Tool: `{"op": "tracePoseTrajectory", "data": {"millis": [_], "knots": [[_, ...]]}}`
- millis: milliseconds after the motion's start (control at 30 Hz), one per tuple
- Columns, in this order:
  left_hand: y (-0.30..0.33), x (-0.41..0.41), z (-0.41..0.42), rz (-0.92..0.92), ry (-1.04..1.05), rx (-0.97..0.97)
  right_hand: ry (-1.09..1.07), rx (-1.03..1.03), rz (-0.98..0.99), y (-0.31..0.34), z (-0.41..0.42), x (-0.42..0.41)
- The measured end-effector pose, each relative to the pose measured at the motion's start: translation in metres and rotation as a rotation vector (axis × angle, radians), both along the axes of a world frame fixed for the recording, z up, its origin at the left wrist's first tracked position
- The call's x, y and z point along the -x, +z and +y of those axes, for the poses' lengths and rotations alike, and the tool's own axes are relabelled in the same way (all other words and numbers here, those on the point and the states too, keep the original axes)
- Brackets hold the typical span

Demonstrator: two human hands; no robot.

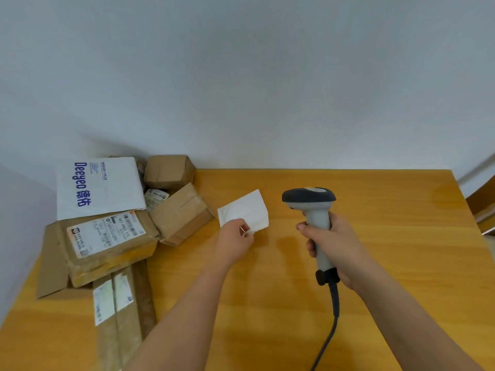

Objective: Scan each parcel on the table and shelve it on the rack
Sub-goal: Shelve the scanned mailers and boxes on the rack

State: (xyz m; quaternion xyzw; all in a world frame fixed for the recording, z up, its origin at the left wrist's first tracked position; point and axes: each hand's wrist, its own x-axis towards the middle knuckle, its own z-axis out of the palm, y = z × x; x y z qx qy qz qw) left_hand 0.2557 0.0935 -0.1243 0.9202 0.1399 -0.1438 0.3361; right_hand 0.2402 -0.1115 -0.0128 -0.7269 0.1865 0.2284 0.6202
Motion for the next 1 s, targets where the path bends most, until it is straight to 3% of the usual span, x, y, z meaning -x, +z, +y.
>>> {"op": "tracePoseTrajectory", "data": {"millis": [233,467,633,800,1000], "knots": [[0.086,0.035,0.02,-0.138,0.093,0.302,-0.024,-0.066,-0.106,0.037,0.018,0.033],[0.156,0.123,0.054,-0.153,0.218,0.51,0.084,-0.106,-0.229,0.072,0.049,0.096],[0.177,0.182,0.081,-0.177,0.251,0.563,0.22,-0.044,-0.248,0.081,0.071,0.147],[0.193,0.228,0.099,-0.201,0.302,0.696,0.158,0.028,-0.282,0.086,0.083,0.174],[0.222,0.26,0.098,-0.109,0.108,0.632,0.364,0.122,-0.372,0.106,0.096,0.184]]}}
